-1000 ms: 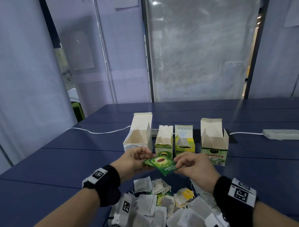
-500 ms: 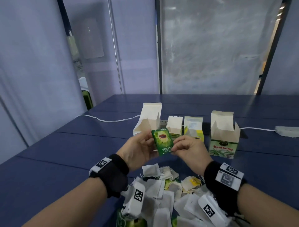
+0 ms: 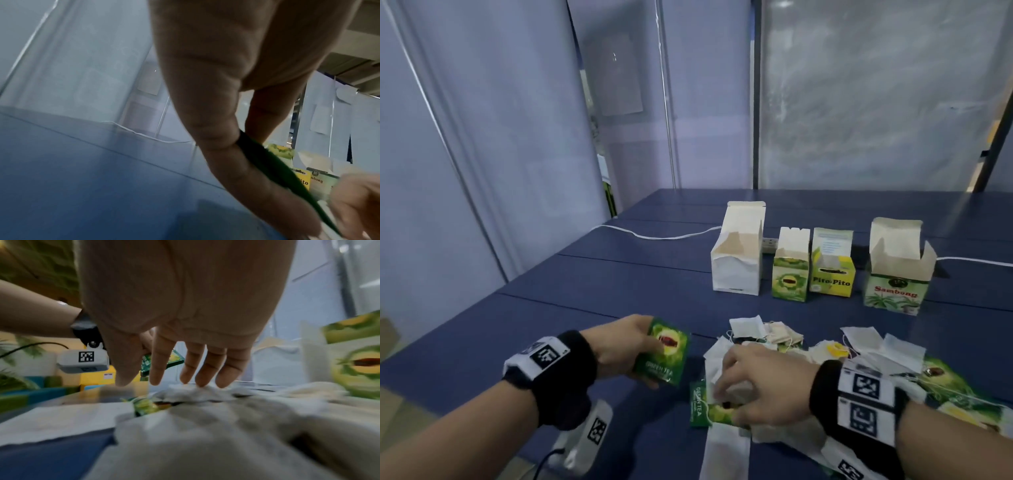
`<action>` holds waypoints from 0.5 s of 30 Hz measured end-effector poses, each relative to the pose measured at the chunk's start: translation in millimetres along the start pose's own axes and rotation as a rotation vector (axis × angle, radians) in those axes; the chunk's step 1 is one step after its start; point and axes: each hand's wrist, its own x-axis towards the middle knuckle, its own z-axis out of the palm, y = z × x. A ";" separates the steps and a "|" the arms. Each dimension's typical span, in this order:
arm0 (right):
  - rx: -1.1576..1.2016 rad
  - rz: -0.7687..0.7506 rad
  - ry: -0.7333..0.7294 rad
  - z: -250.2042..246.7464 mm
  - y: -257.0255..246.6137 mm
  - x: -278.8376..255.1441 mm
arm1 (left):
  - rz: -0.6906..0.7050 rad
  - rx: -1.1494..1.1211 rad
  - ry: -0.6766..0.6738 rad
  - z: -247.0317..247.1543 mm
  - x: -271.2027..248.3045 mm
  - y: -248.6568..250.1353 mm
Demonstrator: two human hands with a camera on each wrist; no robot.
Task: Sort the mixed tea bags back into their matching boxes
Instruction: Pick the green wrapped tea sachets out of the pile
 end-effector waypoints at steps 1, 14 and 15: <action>-0.075 0.008 -0.020 3.6 -2.5 4.7 | -0.019 -0.002 -0.015 -0.6 -2.4 -5.1; -0.213 0.404 -0.064 11.7 -13.8 23.3 | -0.116 -0.236 0.168 39.3 -15.8 -46.5; -0.201 0.411 -0.062 9.6 -12.9 24.1 | -0.105 -0.244 0.185 42.3 -15.5 -46.5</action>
